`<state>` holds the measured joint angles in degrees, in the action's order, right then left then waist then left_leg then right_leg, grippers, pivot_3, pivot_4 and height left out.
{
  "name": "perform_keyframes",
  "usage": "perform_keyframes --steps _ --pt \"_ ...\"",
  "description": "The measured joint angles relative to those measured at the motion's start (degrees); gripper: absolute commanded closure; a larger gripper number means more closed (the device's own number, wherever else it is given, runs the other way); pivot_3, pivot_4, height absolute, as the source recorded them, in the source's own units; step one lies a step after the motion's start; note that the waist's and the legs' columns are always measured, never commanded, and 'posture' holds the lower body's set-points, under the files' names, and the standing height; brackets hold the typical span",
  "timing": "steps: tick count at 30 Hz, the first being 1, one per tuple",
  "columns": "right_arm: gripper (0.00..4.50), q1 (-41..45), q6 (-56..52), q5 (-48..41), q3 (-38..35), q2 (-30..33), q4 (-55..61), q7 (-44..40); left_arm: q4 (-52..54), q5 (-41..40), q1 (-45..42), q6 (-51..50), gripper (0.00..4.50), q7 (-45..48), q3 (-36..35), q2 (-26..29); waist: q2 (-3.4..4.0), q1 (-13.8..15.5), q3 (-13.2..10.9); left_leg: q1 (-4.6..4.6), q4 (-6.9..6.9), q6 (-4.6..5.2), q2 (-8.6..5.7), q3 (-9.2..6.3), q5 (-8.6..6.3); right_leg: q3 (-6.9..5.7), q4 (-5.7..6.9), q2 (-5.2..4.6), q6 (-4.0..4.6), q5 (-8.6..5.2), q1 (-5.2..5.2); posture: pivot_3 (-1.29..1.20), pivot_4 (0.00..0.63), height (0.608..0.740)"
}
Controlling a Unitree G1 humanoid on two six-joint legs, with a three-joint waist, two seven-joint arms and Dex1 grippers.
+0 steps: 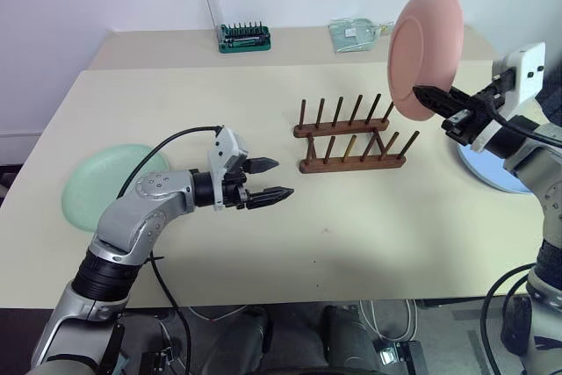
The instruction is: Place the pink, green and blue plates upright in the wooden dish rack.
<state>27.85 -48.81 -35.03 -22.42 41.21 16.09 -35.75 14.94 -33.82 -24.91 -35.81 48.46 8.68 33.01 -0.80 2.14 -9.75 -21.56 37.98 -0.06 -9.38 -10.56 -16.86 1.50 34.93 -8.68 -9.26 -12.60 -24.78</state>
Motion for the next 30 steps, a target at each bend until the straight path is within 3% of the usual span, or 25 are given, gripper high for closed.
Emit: perform_keyframes --steps 10,23,30 --pt "4.5 1.6 0.9 1.1 3.5 1.6 -11.9 -2.8 1.1 0.2 1.2 -1.1 0.86 -0.9 -0.1 -1.3 0.05 -0.1 0.0 0.03 -0.02 0.01 0.06 0.08 -0.01 0.0 0.0 0.01 0.0 0.01 -0.02 0.0 0.15 0.74" --pt "4.5 2.0 6.2 0.9 2.3 2.8 -8.8 -2.6 1.2 0.8 1.8 -1.1 0.86 -1.3 -0.4 -1.8 0.15 0.0 -0.1 0.0 -0.02 0.0 0.05 0.12 -0.01 0.01 0.0 0.0 0.0 0.01 -0.06 0.0 0.15 0.74" --pt "4.5 3.2 2.2 -8.6 -1.5 4.2 -1.0 -4.1 1.2 0.8 1.8 -1.1 0.86 -1.0 -0.4 -1.8 0.15 0.0 -0.1 0.01 -0.02 0.02 0.08 0.12 -0.02 0.01 -0.01 0.01 0.0 0.01 -0.04 0.0 0.15 0.74"
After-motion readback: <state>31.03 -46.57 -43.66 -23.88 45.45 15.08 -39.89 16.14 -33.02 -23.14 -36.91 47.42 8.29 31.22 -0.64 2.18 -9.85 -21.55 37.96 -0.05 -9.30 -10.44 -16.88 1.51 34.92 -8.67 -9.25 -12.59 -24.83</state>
